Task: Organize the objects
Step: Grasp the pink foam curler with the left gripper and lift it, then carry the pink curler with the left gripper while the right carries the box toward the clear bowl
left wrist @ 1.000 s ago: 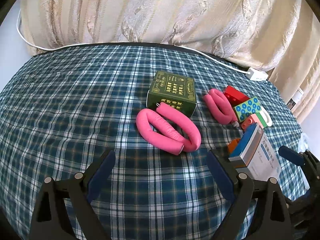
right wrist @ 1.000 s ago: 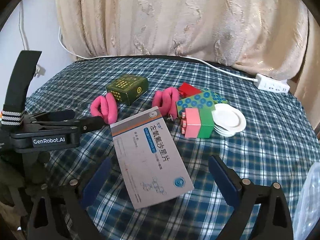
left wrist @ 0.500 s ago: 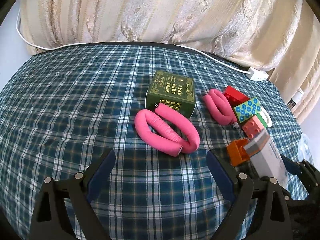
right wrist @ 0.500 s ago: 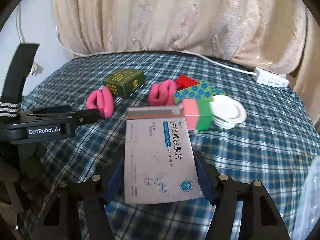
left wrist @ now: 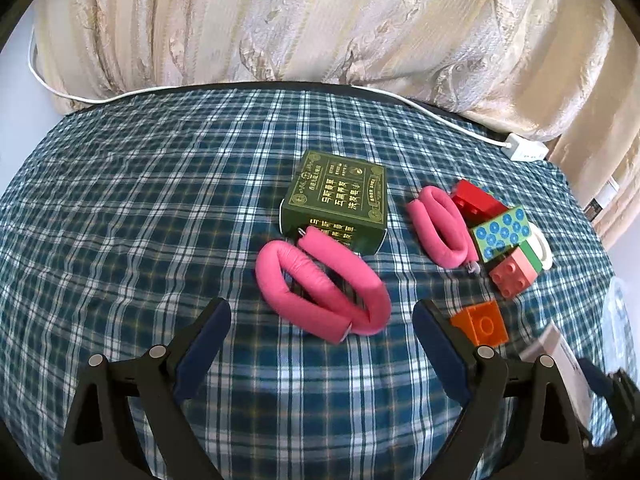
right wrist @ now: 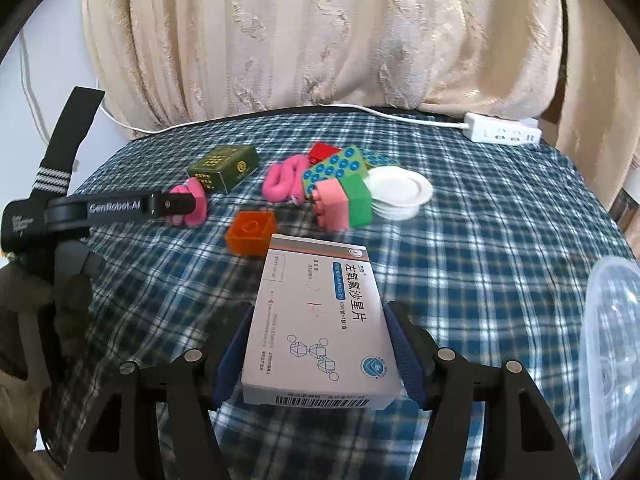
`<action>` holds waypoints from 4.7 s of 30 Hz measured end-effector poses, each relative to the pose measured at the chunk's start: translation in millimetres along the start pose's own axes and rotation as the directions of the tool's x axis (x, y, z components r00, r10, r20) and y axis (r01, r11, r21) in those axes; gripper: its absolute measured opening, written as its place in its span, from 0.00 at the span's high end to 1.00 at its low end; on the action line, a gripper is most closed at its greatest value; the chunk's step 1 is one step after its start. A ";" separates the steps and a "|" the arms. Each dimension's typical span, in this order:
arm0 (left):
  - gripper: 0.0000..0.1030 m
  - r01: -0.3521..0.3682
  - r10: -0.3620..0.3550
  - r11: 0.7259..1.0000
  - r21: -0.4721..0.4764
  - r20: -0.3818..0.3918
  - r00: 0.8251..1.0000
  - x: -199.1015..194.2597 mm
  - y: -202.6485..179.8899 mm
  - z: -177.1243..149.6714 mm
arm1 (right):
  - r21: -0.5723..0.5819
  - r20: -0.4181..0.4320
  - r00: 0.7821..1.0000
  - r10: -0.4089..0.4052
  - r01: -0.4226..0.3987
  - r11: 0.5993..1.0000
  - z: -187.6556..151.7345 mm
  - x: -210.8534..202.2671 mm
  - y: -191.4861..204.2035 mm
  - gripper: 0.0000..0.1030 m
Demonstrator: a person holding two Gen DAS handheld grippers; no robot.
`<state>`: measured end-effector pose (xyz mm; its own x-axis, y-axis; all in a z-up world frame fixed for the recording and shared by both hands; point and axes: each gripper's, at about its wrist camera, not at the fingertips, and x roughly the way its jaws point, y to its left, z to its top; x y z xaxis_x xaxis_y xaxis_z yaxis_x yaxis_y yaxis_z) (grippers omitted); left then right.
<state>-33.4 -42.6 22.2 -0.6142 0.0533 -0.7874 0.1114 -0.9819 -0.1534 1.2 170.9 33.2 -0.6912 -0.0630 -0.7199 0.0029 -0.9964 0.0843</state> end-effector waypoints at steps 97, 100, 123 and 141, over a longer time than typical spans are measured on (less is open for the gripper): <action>0.65 0.006 -0.015 0.995 0.097 0.088 0.996 -38.4 -57.1 -8.5 | 0.176 0.132 0.986 -0.098 0.074 0.982 -20.8 -69.2 -56.7 0.35; 0.65 0.026 -0.038 0.991 0.127 0.091 0.995 -45.3 -72.8 -10.5 | 0.198 0.149 0.983 -0.111 0.081 0.977 -22.1 -78.6 -67.7 0.35; 0.65 0.197 -0.214 0.905 0.377 0.003 0.977 -56.5 -223.0 -32.9 | 0.435 0.158 0.918 -0.364 0.267 0.860 -65.0 -143.6 -193.5 0.35; 0.64 0.325 -0.312 0.795 0.512 -0.114 0.943 -43.8 -327.9 -48.8 | 0.484 0.127 0.902 -0.413 0.307 0.820 -75.1 -146.1 -254.4 0.35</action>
<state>-4.8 285.9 77.8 -0.5253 0.3771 -0.7628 -0.5109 -0.8567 -0.0717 155.7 429.4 65.2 -0.7162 0.3613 -0.5970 -0.5593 -0.8089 0.1814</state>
